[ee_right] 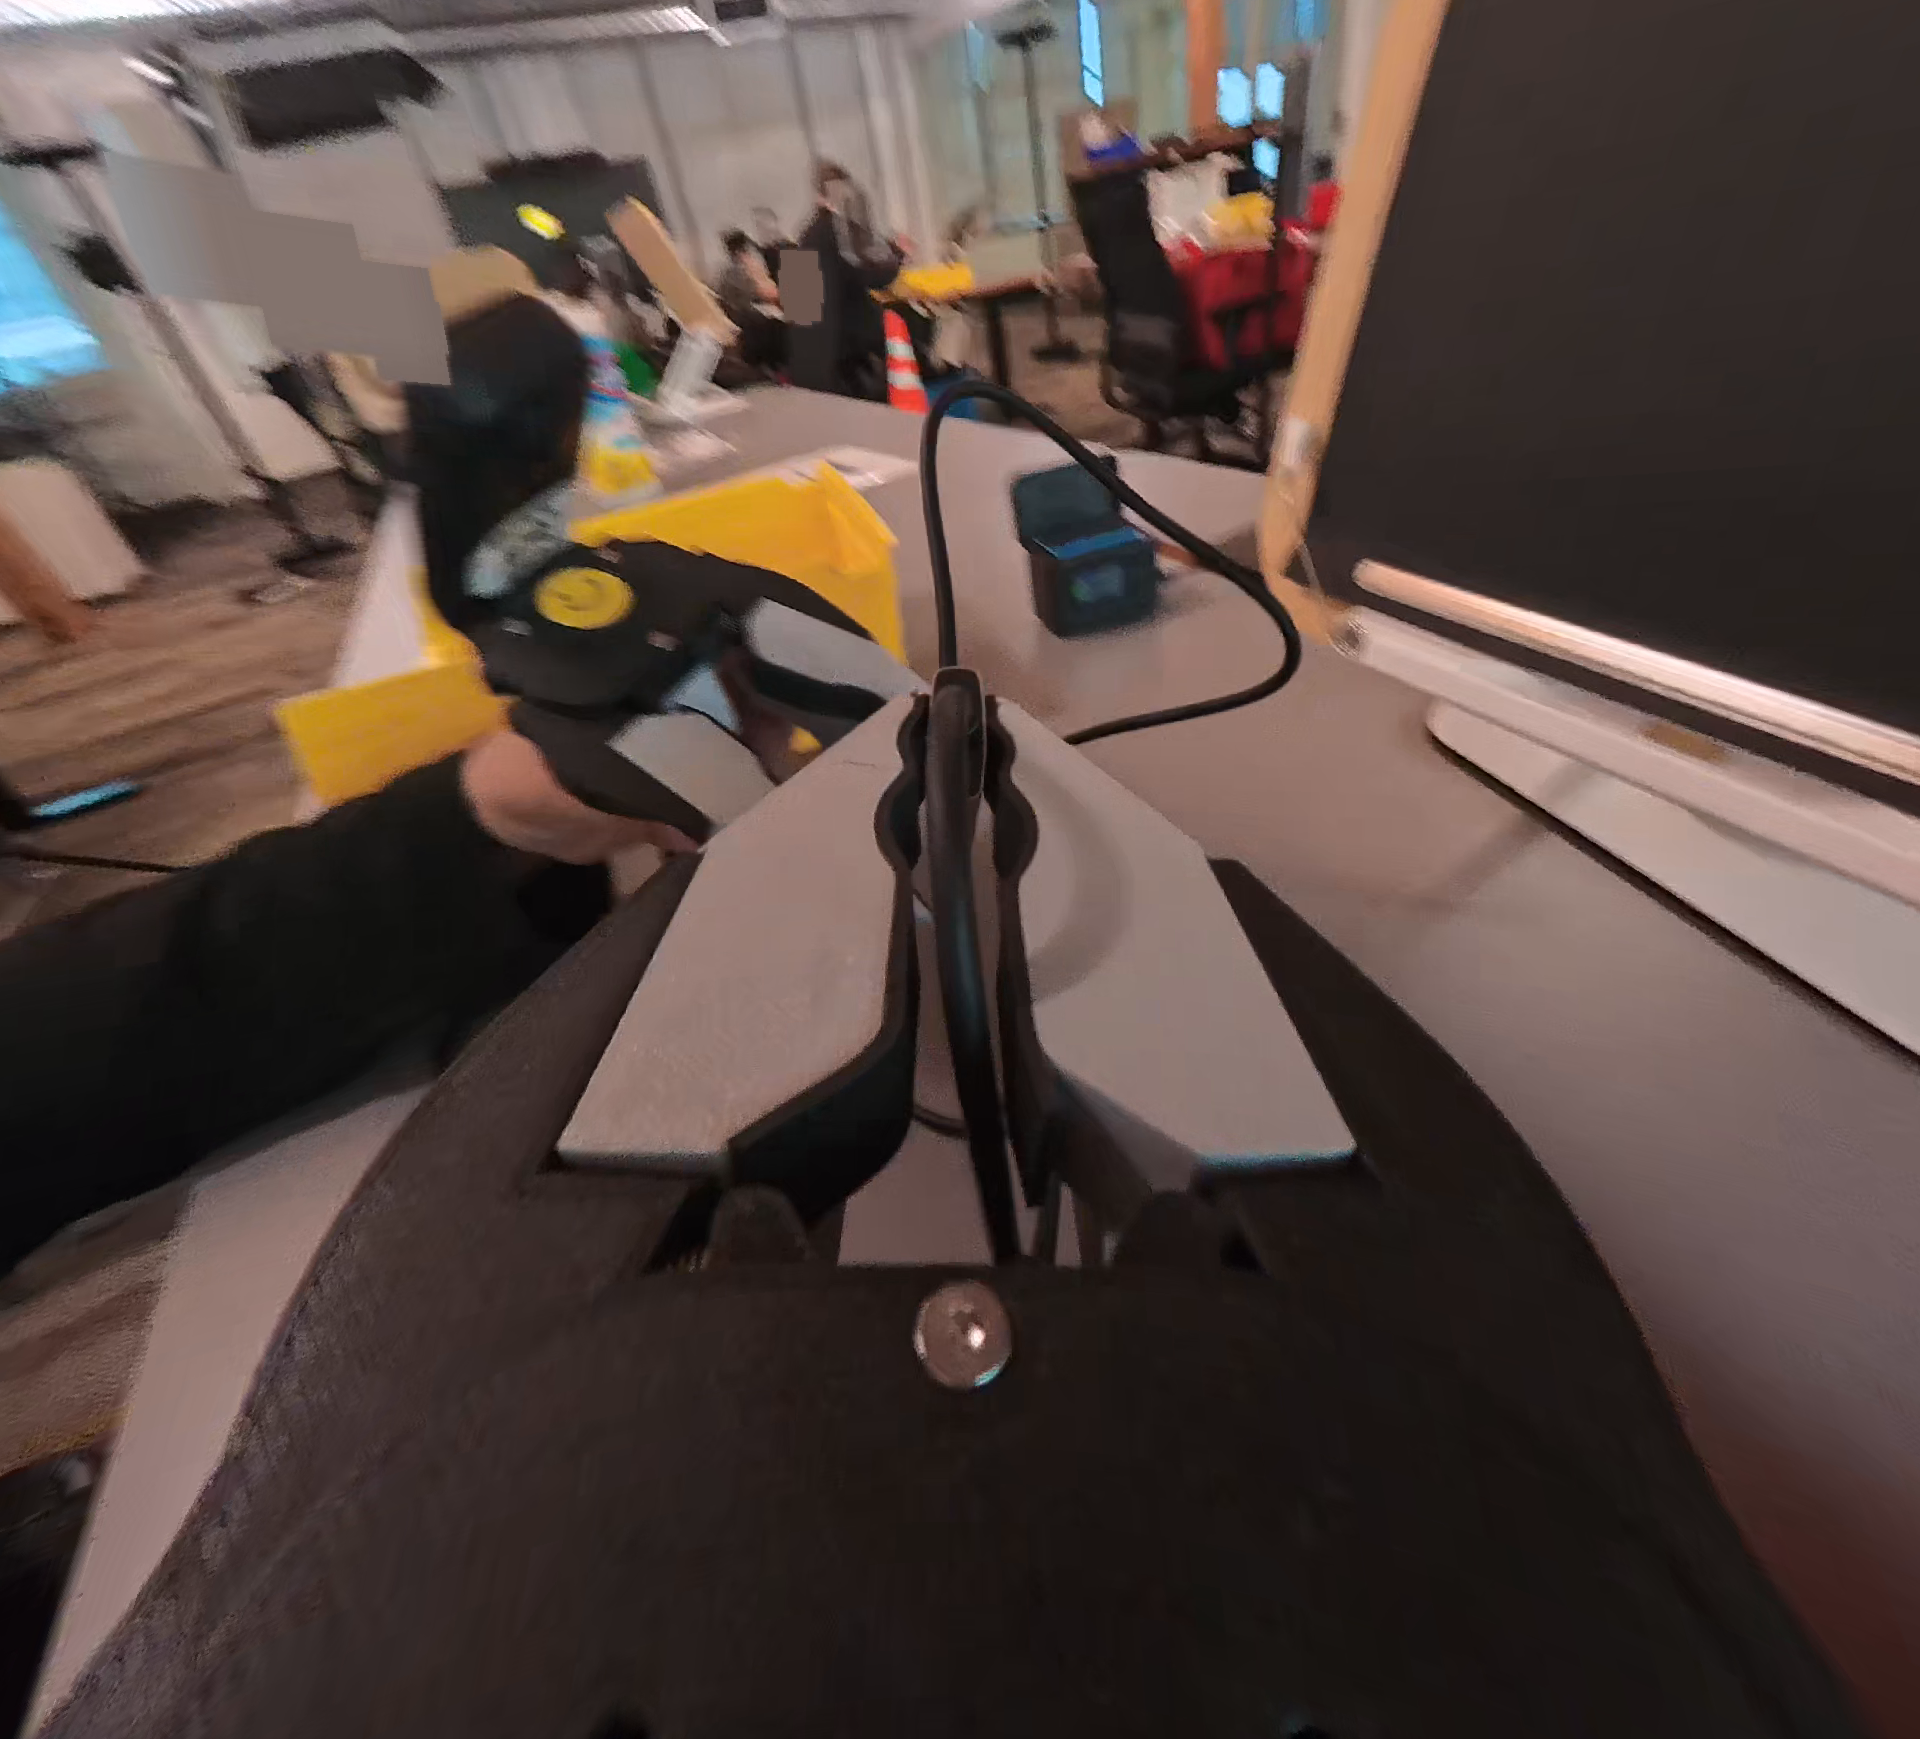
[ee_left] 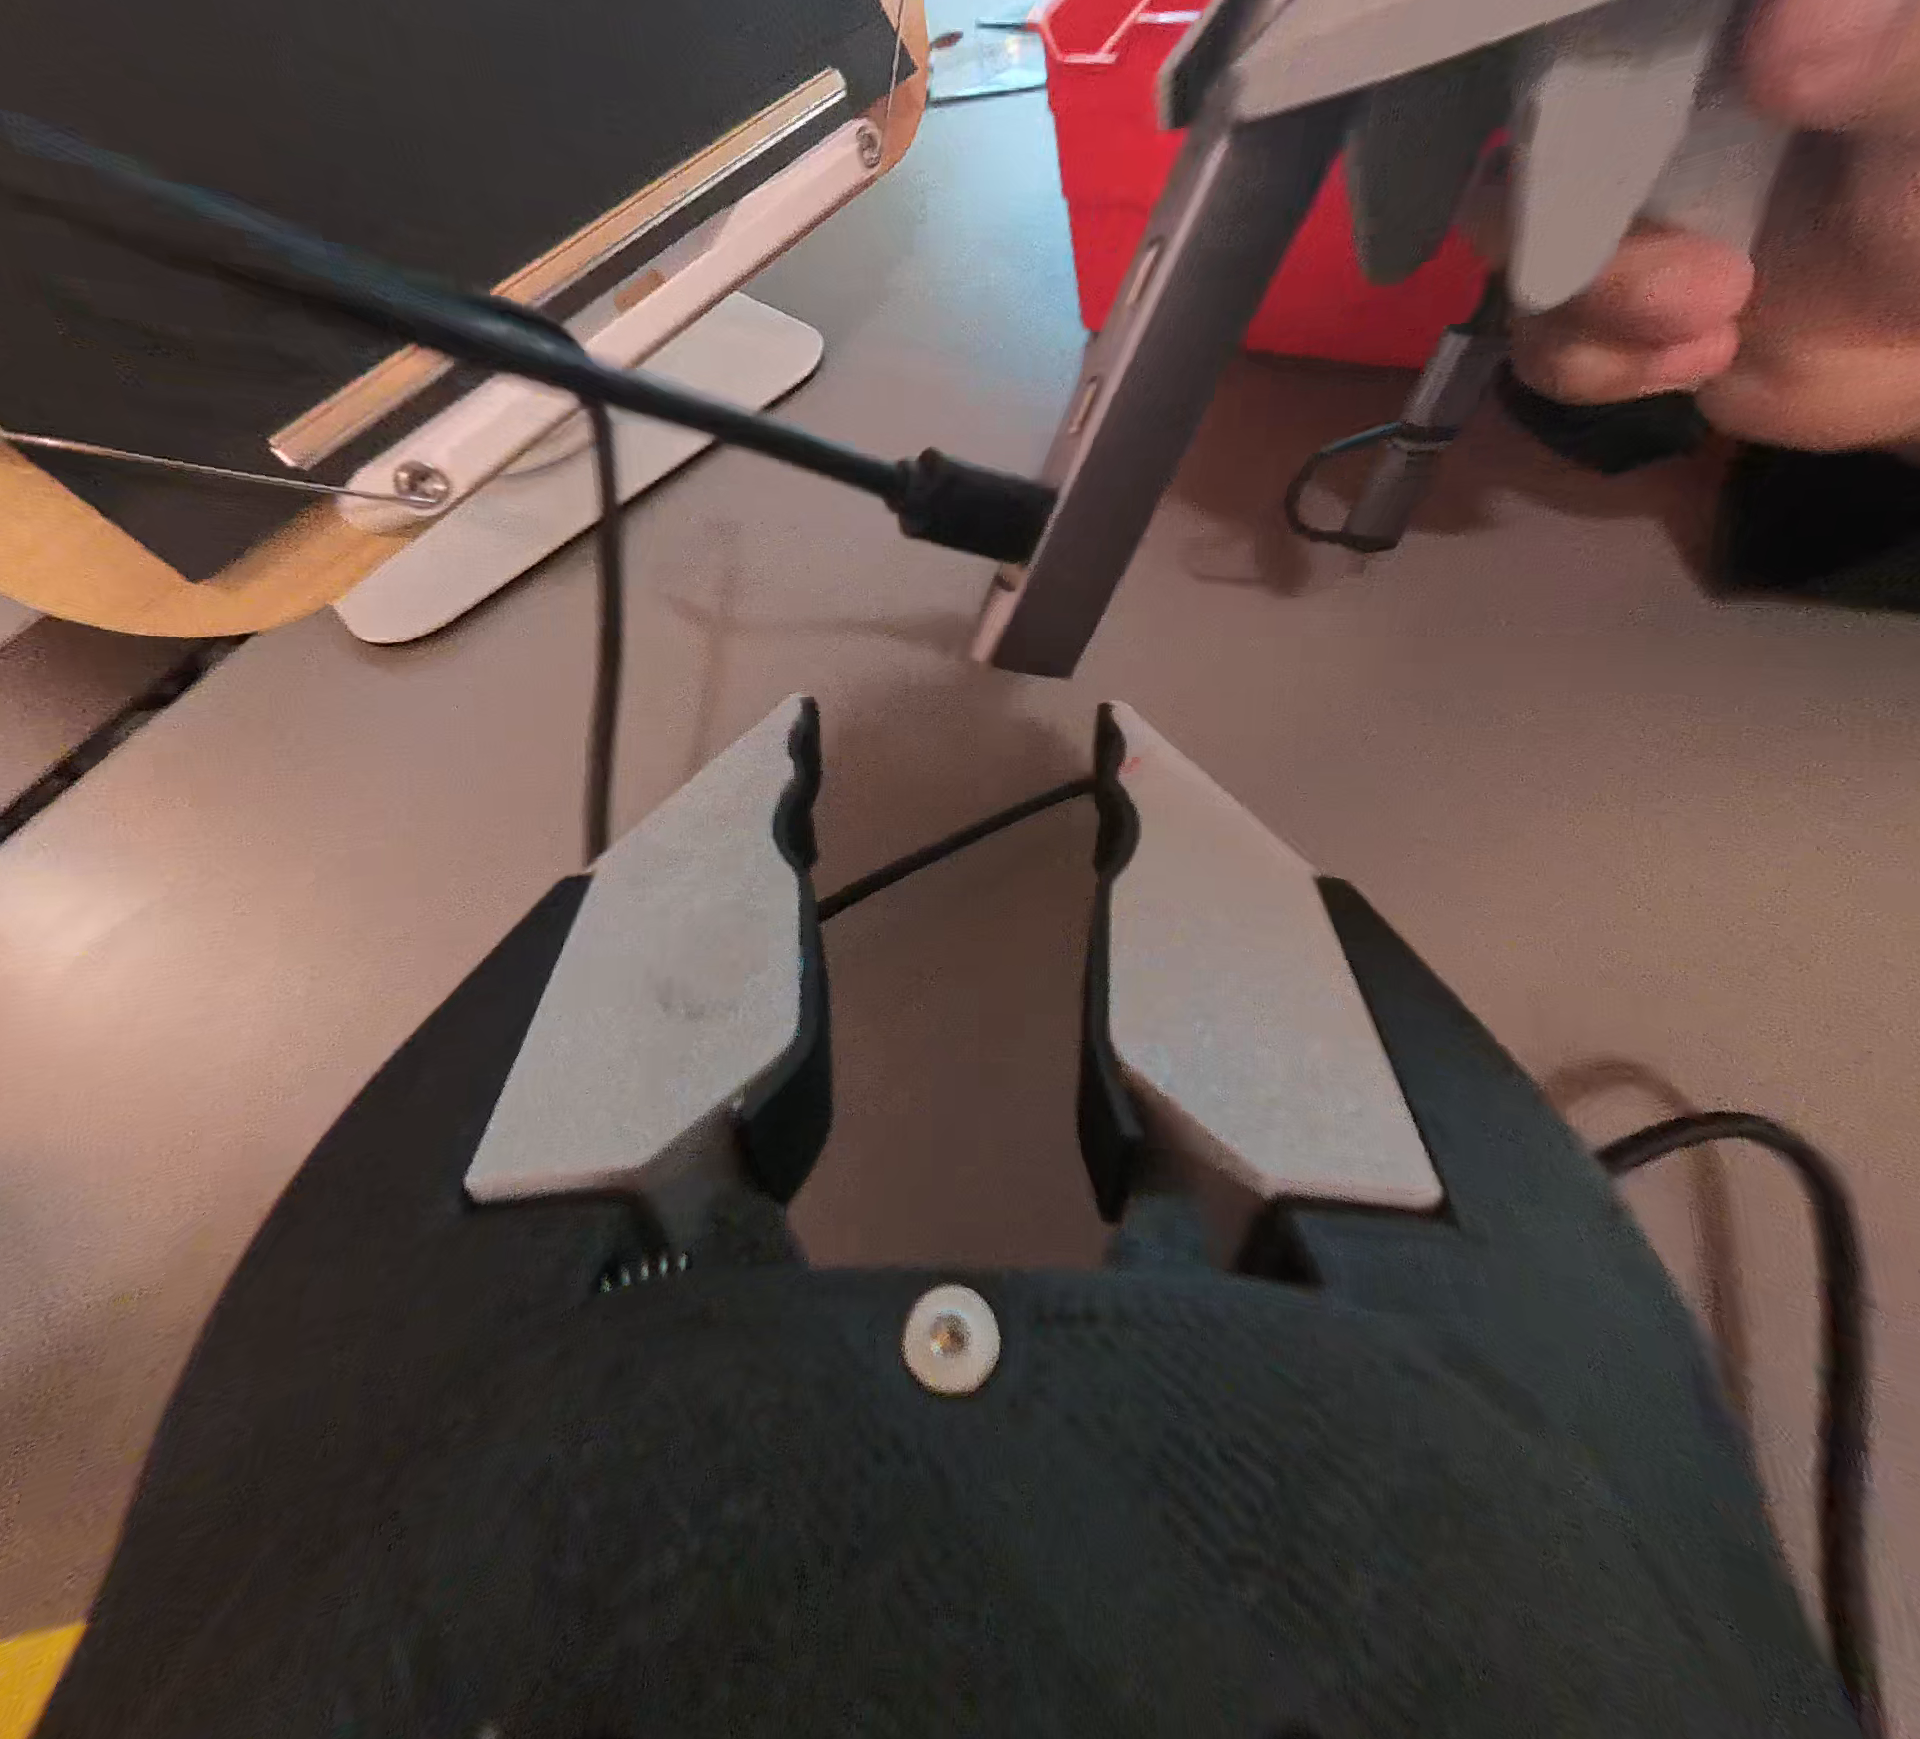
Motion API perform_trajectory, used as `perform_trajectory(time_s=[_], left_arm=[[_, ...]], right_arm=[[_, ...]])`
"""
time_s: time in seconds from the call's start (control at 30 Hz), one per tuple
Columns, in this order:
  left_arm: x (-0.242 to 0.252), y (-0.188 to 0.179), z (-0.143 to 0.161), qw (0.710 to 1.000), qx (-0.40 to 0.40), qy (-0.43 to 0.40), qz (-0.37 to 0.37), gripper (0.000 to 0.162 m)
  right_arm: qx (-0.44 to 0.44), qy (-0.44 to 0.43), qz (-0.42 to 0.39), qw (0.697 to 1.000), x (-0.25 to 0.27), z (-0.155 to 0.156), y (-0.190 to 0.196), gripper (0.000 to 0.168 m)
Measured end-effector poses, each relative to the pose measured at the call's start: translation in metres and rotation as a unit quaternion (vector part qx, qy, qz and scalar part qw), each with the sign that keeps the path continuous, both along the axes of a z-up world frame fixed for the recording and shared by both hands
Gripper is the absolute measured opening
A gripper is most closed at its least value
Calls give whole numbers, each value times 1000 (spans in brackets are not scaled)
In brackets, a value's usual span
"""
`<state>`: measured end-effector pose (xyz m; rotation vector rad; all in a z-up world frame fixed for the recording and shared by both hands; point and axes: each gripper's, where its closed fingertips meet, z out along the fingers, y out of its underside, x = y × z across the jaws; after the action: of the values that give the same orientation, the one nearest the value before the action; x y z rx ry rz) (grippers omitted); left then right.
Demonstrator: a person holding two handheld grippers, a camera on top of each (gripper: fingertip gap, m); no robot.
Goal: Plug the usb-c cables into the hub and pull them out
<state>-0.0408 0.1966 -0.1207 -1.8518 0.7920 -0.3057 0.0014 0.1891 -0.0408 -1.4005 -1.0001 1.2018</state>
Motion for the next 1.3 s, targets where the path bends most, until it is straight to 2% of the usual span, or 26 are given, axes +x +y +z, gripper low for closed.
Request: perform_trajectory(time_s=[0.07,0.2,0.3,0.37,0.47,0.5,0.6,0.73,0.8,0.9,1.03,1.13,1.2,1.3], left_arm=[[10,-5,6,999,-4,-39,-27,57],[40,-28,37,986,41,-110,-118,24],[39,-28,38,989,55,-86,-110,18],[32,-21,31,994,53,-50,-81,14],[17,-8,15,998,55,22,-25,8],[13,-5,13,998,55,35,-11,8],[2,1,13,998,44,34,26,7],[-16,9,4,996,20,51,75,6],[-14,9,-1,996,11,57,75,6],[-5,8,-3,994,16,82,65,6],[18,0,-1,994,30,104,30,6],[28,-3,0,990,46,131,22,6],[29,-2,1,990,48,131,29,7],[29,-1,11,994,60,89,32,7]], right_arm=[[-2,39,42,998,1,13,-13,6],[-20,57,98,993,-1,16,-26,6],[-39,76,104,991,1,17,-23,6],[-53,52,55,996,-1,7,-6,14],[-26,10,-42,999,4,-5,18,42],[-10,5,-76,997,8,-5,26,47],[48,-4,-151,987,22,4,37,51],[122,-12,-182,976,22,16,27,52],[150,-20,-142,978,8,15,7,51],[168,-62,-63,982,-19,-4,-22,38],[164,-94,-44,981,-37,-23,-31,29],[141,-120,-55,981,-38,-36,-22,21],[111,-110,-36,987,-37,-35,-24,9],[72,-65,-31,995,-32,-22,-21,8]])
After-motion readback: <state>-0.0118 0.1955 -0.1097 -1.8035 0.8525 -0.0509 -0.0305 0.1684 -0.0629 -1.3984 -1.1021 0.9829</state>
